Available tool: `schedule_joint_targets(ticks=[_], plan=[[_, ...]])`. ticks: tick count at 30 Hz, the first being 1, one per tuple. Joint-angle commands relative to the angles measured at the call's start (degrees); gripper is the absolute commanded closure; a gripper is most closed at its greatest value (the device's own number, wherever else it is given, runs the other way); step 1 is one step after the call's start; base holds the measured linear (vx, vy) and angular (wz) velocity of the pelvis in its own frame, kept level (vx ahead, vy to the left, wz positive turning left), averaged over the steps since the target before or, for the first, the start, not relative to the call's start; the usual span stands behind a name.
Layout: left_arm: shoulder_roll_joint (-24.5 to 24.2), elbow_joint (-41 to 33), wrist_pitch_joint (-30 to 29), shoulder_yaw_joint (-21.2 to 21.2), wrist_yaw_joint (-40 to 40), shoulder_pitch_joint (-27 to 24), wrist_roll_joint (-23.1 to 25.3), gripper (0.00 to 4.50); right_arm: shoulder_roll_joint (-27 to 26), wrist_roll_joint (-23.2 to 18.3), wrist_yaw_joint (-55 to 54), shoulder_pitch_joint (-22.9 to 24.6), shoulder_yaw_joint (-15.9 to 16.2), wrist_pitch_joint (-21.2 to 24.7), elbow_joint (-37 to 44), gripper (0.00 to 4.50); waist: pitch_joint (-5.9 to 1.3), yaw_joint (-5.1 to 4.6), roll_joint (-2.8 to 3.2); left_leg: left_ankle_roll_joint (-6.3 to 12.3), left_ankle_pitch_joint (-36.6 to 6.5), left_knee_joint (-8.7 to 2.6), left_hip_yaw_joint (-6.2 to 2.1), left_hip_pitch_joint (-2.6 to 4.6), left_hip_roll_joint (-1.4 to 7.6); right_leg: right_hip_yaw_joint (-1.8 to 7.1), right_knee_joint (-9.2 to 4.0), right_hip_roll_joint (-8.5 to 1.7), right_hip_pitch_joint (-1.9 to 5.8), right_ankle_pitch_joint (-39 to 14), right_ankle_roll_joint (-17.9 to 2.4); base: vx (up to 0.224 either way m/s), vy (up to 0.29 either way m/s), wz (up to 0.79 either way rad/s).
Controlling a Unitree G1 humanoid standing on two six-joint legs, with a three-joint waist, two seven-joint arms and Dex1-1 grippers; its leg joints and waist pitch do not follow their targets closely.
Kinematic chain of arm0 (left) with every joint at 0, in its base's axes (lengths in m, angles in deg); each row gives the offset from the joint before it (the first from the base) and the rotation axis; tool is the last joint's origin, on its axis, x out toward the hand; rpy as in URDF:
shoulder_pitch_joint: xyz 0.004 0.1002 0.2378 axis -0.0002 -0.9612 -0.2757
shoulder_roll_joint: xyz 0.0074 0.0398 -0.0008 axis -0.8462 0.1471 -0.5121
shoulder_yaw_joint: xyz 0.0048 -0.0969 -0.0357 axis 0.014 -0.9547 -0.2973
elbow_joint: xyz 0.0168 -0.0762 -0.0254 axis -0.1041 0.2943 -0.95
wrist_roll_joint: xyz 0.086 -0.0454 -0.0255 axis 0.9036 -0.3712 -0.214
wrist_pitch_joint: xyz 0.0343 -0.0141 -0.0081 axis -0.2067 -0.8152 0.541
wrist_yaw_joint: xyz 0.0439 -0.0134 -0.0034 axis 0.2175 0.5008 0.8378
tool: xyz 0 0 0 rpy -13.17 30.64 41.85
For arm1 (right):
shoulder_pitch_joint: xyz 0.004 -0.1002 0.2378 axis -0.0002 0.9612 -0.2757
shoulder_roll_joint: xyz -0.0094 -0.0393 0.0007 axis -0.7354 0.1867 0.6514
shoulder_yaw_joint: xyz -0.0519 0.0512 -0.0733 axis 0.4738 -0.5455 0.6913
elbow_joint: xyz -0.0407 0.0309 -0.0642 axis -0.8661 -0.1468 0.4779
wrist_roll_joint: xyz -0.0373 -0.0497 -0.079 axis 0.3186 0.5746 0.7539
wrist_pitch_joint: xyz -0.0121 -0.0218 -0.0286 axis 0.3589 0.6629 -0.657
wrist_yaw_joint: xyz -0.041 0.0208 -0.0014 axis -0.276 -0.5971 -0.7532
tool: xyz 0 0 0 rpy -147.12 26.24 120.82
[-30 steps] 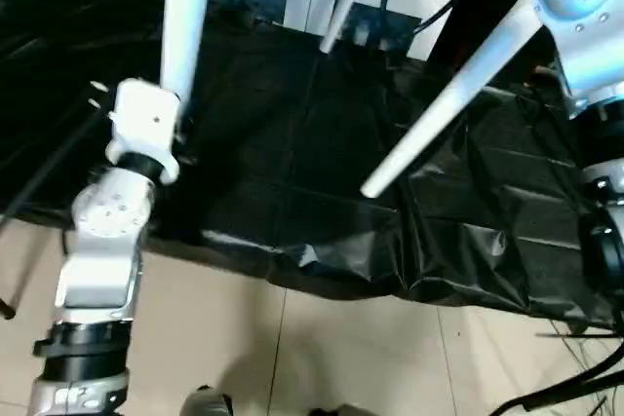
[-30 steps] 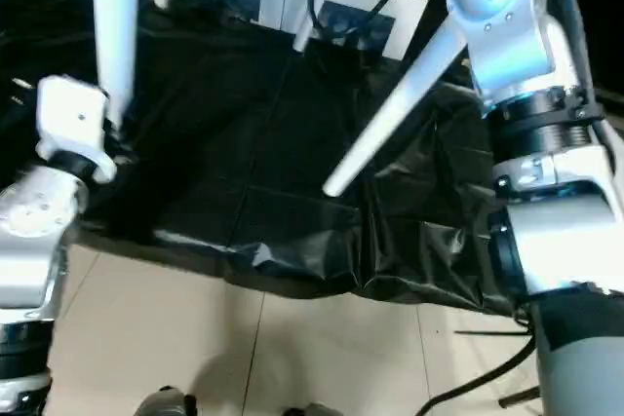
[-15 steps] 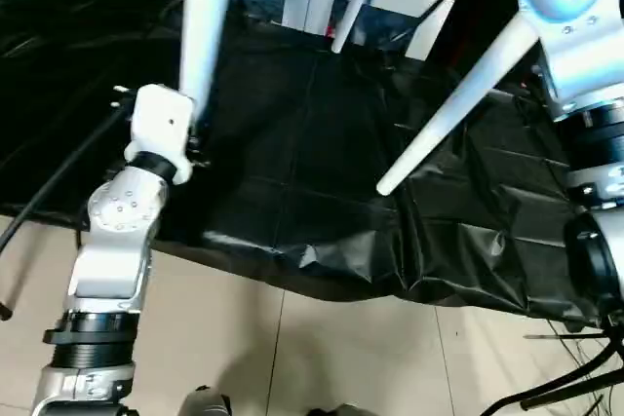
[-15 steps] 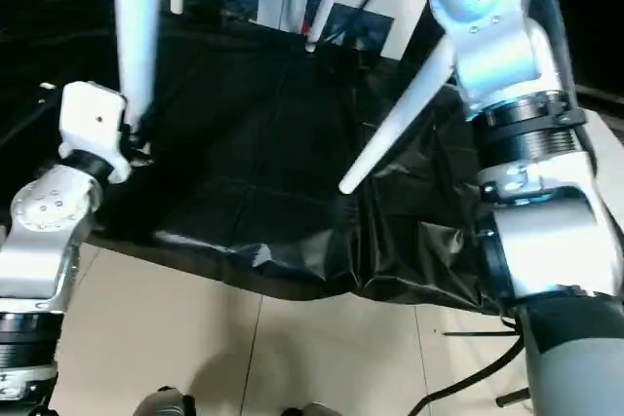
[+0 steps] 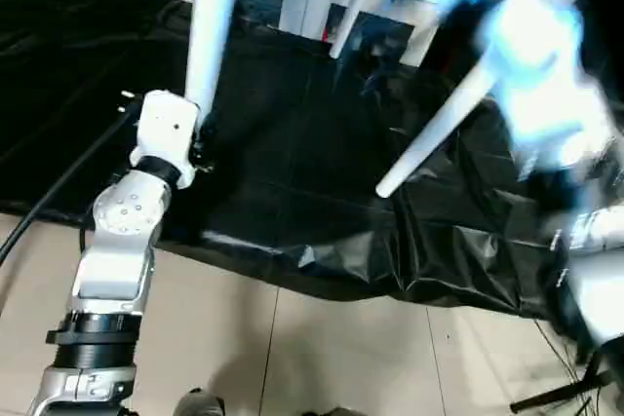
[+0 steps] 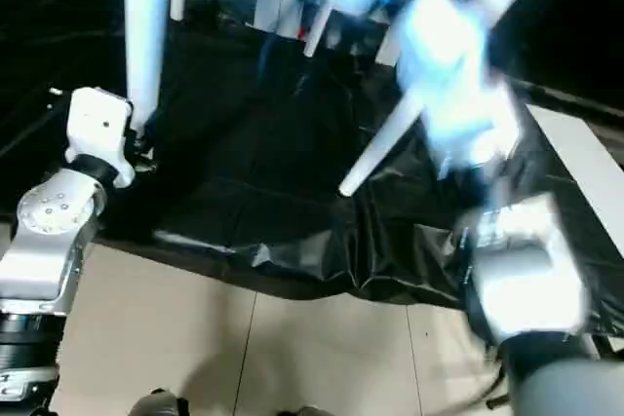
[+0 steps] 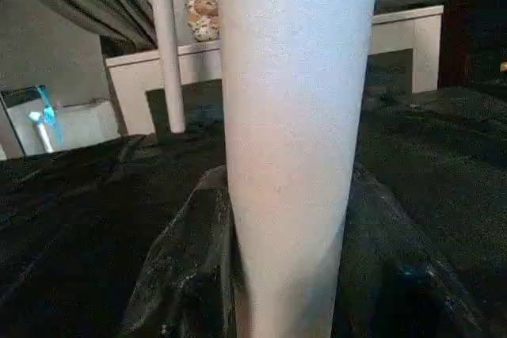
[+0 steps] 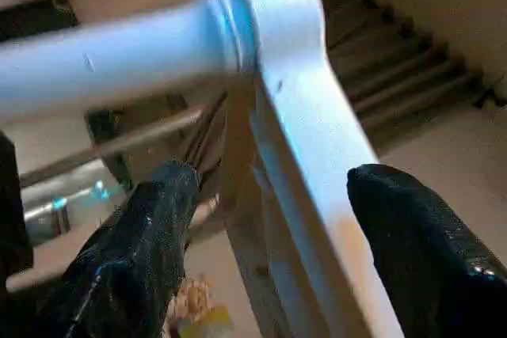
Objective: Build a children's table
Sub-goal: Flip table
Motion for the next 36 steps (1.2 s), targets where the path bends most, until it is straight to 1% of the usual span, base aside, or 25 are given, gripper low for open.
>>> schedule_joint_targets(ticks=[1,2,3,4,5,6,7,10,14,15,17,18,19,22,23,25,26,27,28,30,31,32,34,35,36], plan=[[-0.38,0.06,1.69,2.76,-1.60,0.71,0.90,2.99,0.44,-1.53,1.46,5.65,0.67,-1.15,4.39,1.16,-4.34,-0.72,2.58,-6.02,-19.66,-5.58,-1.65,3.38,2.48,2.24,-4.42,-3.72,1.19,-14.56,-4.29,0.000,0.000,0.00],[-0.38,0.06,1.69,2.76,-1.60,0.71,0.90,2.99,0.44,-1.53,1.46,5.65,0.67,-1.15,4.39,1.16,-4.37,-0.74,2.58,-6.04,-19.74,-5.69,-1.71,3.34,2.47,2.23,-4.37,-3.66,1.28,-14.33,-4.20,0.000,0.000,0.00],[-0.91,0.43,1.66,2.87,-2.47,0.14,0.76,2.99,0.31,-0.97,1.22,10.72,1.66,-0.11,6.03,1.16,-4.46,-0.82,2.57,-6.09,-19.67,-5.68,-1.75,3.27,2.45,2.20,-4.29,-3.64,1.36,-14.19,-4.30,0.000,0.000,0.00],[-1.15,0.46,1.68,2.87,-2.97,-0.25,0.55,2.99,0.31,-0.33,0.65,12.53,1.74,0.60,6.33,1.16,-4.48,-0.59,2.66,-6.01,-19.10,-5.70,-1.61,3.44,2.44,2.30,-4.50,-3.63,1.30,-13.28,-4.24,0.000,0.000,0.00],[-1.36,0.57,1.72,2.76,-3.58,-0.77,0.01,2.99,0.14,0.38,0.21,14.61,1.34,1.49,6.58,1.16,-4.43,-0.66,2.55,-6.05,-19.46,-5.80,-1.71,3.23,2.35,2.27,-4.48,-3.56,1.50,-13.83,-4.35,0.000,0.000,0.00],[-1.41,0.57,1.72,2.71,-3.78,-0.97,-0.23,2.99,0.06,0.61,0.12,15.28,1.11,1.83,6.67,1.16,-4.40,-0.58,2.82,-6.23,-19.94,-5.86,-1.77,3.25,2.33,2.29,-4.51,-3.57,1.49,-14.31,-4.41,0.000,0.000,0.00],[-1.47,0.61,1.79,2.71,-4.01,-1.11,-0.39,2.99,0.00,0.67,0.04,15.65,0.95,2.12,6.68,1.16,-4.43,-0.75,2.47,-6.31,-20.92,-5.85,-1.80,3.15,2.36,2.26,-4.57,-3.60,1.56,-15.27,-4.45,0.000,0.000,0.00],[-2.40,1.48,3.11,2.81,-7.04,-2.72,-1.99,2.99,-0.64,0.13,-0.40,19.35,-0.29,5.65,6.50,1.16,-4.21,-0.94,2.70,-6.25,-23.44,-5.87,-1.89,3.33,2.30,2.32,-5.05,-3.72,1.17,-19.12,-4.36,0.000,0.000,0.00],[-3.14,4.51,3.04,1.92,-9.22,-3.69,-3.87,2.99,-1.16,-3.84,2.68,26.03,0.13,10.38,6.77,1.16,-4.03,-0.97,3.03,-6.33,-26.47,-6.11,-2.09,3.61,2.39,2.20,-5.33,-3.51,0.83,-20.04,-4.46,0.000,0.000,0.00],[-3.14,4.51,3.04,1.92,-9.22,-3.69,-3.87,2.99,-1.16,-3.84,2.68,26.03,0.13,10.38,6.77,1.16,-4.08,-0.96,2.99,-6.24,-26.67,-6.12,-2.13,3.56,2.37,2.18,-5.37,-3.58,0.96,-20.12,-4.39,0.000,0.000,0.00],[-3.84,6.73,3.64,1.67,-9.40,-3.53,-3.77,2.99,-1.59,-7.09,5.13,29.28,0.29,12.48,7.01,1.16,-4.05,-1.04,3.00,-6.43,-27.95,-6.18,-2.32,3.51,2.43,2.09,-5.46,-3.77,0.94,-21.42,-4.42,0.000,0.000,0.00],[-4.82,9.22,4.33,1.71,-9.46,-3.07,-3.47,2.99,-2.27,-9.71,7.00,31.95,0.24,15.58,7.63,1.16,-3.86,-1.11,3.13,-6.44,-28.51,-6.26,-2.41,3.51,2.49,2.13,-5.58,-3.87,0.85,-21.92,-4.49,0.000,0.000,0.00],[-5.33,10.12,4.68,2.02,-9.56,-2.92,-3.00,2.99,-2.61,-10.88,7.79,32.99,0.27,16.85,7.83,1.16,-3.74,-1.01,3.01,-5.74,-29.31,-6.17,-2.31,3.68,2.36,2.21,-5.99,-3.82,0.65,-23.29,-4.23,0.000,0.000,0.00],[-5.97,12.16,5.20,2.24,-9.73,-2.53,-2.43,2.99,-3.18,-11.87,8.30,35.30,0.31,18.13,8.00,1.16,-3.34,-1.32,3.07,-6.41,-32.13,-6.42,-2.75,3.63,2.47,1.90,-6.49,-4.07,0.70,-28.14,-3.76,0.000,0.000,0.00],[-6.11,12.80,5.39,2.22,-9.56,-2.31,-2.23,2.99,-3.47,-11.98,8.02,35.81,0.10,18.36,8.14,1.16,-3.16,-1.63,3.06,-6.64,-34.81,-6.33,-2.86,4.26,2.41,1.54,-7.02,-4.04,0.32,-31.48,-3.51,0.000,0.000,0.00],[-5.99,13.55,5.15,1.17,-8.56,-1.65,-2.82,2.99,-5.01,-13.35,5.97,36.44,-1.95,19.73,9.46,1.16,-3.00,-2.12,3.51,-7.03,-36.98,-6.52,-3.38,4.69,2.58,1.06,-7.45,-4.28,0.52,-33.39,-3.88,0.000,0.000,0.00],[-5.90,13.66,5.02,0.87,-8.42,-1.51,-3.08,2.99,-5.38,-13.76,5.53,36.54,-2.46,20.05,9.74,1.16,-3.17,-2.48,3.67,-7.30,-37.39,-6.81,-3.83,4.65,2.71,0.63,-7.51,-4.48,1.13,-32.14,-4.34,0.000,0.000,0.00],[-5.75,13.83,4.68,0.19,-8.26,-1.11,-3.87,2.64,-6.43,-15.14,4.18,36.71,-4.14,20.94,10.58,1.16,-3.15,-2.65,3.98,-7.99,-37.80,-7.39,-4.28,4.43,2.97,0.22,-7.37,-4.62,1.74,-30.09,-4.97,0.000,0.000,0.00],[-5.83,13.94,4.82,0.03,-8.22,-0.90,-4.14,2.64,-6.86,-15.77,3.51,36.78,-5.02,21.39,11.06,1.16,-3.15,-2.79,3.99,-8.20,-38.09,-7.65,-4.38,4.40,3.05,0.10,-7.28,-4.58,1.91,-28.93,-5.17,0.000,0.000,0.00],[-5.97,13.11,4.79,-0.40,-8.81,-0.95,-5.49,2.40,-7.36,-16.64,1.57,36.72,-7.29,21.84,11.40,1.16,-3.09,-2.70,3.98,-8.69,-38.33,-7.78,-4.28,4.59,3.00,0.21,-7.22,-4.72,1.78,-27.73,-5.57,0.000,0.000,0.00],[-5.92,12.16,4.62,-0.83,-8.89,-1.30,-6.23,2.40,-7.38,-16.50,0.30,36.57,-8.40,21.87,11.04,1.16,-2.89,-2.77,3.95,-8.58,-39.41,-7.39,-4.00,5.18,2.79,0.17,-7.81,-4.78,1.14,-29.62,-5.47,0.000,0.000,0.00],[-5.75,10.95,4.40,-1.34,-9.04,-1.86,-7.22,2.20,-7.33,-16.62,-0.72,36.36,-9.47,21.69,10.51,1.16,-2.62,-3.03,3.93,-8.43,-40.96,-7.24,-4.07,5.49,2.71,-0.38,-8.19,-4.71,1.16,-32.28,-5.00,0.000,0.000,0.00],[-5.81,9.79,4.19,-1.53,-9.13,-2.58,-7.65,2.16,-7.26,-16.83,-1.42,36.04,-10.17,22.21,9.94,1.16,-2.45,-3.48,4.00,-8.56,-42.55,-7.76,-4.44,5.23,2.97,-1.32,-8.36,-4.69,2.09,-33.97,-4.55,0.000,0.000,0.00],[-5.88,9.33,4.10,-1.55,-9.19,-2.90,-7.73,2.05,-7.23,-16.84,-1.75,35.87,-10.43,22.42,9.67,1.16,-2.40,-3.66,4.37,-8.82,-44.18,-8.57,-4.48,4.96,3.31,-2.13,-7.78,-4.32,2.85,-32.40,-4.84,0.000,0.000,0.00],[-5.98,8.60,4.06,-1.65,-9.12,-3.37,-7.83,1.90,-7.31,-16.82,-2.49,35.48,-11.06,22.56,9.18,1.16,-2.31,-3.70,4.47,-8.97,-45.20,-10.05,-4.38,3.78,3.80,-2.44,-6.03,-4.05,4.24,-29.46,-5.20,0.000,0.000,0.00]])
